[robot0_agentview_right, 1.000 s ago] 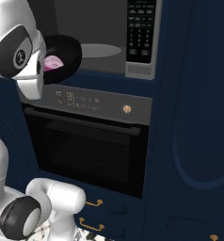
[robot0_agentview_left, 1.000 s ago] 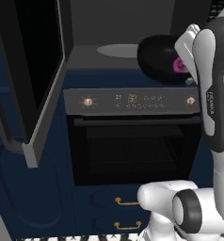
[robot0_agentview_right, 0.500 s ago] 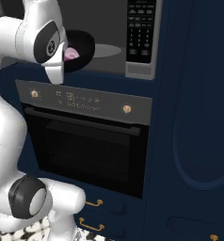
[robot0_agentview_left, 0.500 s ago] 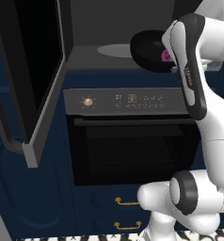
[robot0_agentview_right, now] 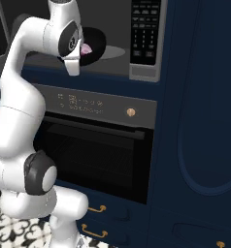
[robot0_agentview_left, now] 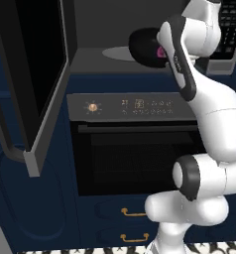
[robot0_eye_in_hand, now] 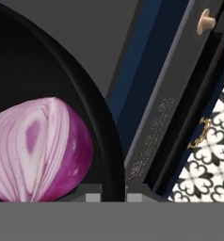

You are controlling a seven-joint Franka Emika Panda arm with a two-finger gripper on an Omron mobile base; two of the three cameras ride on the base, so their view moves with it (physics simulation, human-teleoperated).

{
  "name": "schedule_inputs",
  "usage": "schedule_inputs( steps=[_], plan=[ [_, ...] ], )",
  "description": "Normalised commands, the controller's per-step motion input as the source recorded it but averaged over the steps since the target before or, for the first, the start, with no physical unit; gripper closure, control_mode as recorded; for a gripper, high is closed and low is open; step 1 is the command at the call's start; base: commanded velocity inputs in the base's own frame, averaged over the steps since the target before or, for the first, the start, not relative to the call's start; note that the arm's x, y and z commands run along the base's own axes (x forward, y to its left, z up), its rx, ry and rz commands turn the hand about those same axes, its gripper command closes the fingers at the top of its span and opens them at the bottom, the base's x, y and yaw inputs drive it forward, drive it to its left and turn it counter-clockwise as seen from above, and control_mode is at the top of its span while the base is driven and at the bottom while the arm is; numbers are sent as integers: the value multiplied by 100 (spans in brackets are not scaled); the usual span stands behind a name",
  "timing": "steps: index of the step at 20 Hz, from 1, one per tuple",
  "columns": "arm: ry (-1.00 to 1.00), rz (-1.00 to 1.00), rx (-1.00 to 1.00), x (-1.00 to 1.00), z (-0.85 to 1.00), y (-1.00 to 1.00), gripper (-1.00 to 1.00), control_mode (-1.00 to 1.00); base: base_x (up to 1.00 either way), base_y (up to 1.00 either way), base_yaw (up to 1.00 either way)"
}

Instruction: Pick the onion from the sink and place it in the bowl. Then pick the bowl and place it in the microwave. Then close the microwave door and press the start button.

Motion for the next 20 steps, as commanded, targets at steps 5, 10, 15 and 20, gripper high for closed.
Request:
schedule_inputs(
  steps=[5,10,15,20],
  plan=[
    [0,0,0,98,-6,0,100,-100,0,0,0],
    [0,1,0,73,-6,0,100,-100,0,0,0],
    [0,2,0,67,-6,0,100,-100,0,0,0],
    [0,2,0,67,-11,0,100,-100,0,0,0]
  ],
)
